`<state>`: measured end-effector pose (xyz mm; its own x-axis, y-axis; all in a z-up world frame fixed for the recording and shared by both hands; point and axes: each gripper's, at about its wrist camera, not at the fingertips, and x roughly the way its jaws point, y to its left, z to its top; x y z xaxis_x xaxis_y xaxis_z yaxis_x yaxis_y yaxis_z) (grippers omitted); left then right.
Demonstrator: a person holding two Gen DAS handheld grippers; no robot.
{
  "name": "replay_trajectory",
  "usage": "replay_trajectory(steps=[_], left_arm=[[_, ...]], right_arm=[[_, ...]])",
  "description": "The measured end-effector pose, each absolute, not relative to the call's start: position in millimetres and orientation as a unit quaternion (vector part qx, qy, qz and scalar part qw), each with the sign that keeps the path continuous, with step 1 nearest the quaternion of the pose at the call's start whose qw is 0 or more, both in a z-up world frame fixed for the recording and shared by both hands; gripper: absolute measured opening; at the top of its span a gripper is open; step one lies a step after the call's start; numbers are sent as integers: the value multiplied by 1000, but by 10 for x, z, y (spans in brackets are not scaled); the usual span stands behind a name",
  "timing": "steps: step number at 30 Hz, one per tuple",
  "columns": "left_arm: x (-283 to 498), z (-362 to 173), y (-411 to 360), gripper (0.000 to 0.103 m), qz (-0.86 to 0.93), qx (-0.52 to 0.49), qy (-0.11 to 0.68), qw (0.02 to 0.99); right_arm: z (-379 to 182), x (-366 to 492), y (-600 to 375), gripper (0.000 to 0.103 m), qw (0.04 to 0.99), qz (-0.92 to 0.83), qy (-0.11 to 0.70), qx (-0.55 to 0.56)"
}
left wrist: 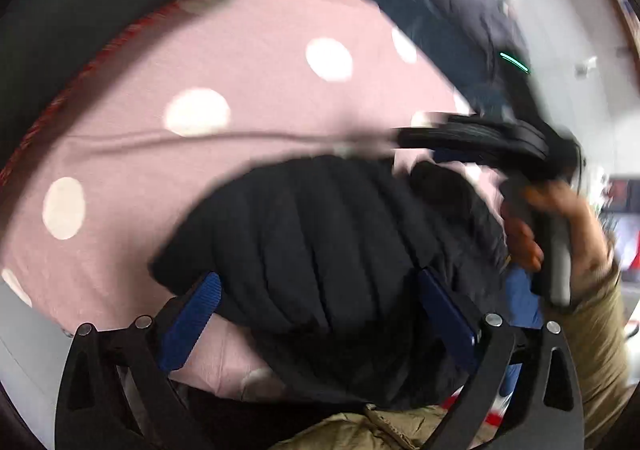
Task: Fold large clothes
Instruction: 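Lift the black jacket up with both grippers to shake it out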
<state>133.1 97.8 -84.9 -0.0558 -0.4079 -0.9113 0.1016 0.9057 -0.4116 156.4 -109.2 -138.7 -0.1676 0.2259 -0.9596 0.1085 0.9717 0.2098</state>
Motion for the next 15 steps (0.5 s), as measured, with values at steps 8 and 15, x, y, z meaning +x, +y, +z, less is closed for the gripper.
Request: replay_trajectory(steps=[8,15], left_arm=[[1196,-1062,898,81,-180,-99,727,656],[991,-640,768,33,-236,-55,694,678]], right_arm=[[-1810,1209,-1176,26,641,57,734,218],[-727,519,-1747,12,732,72,585,342]])
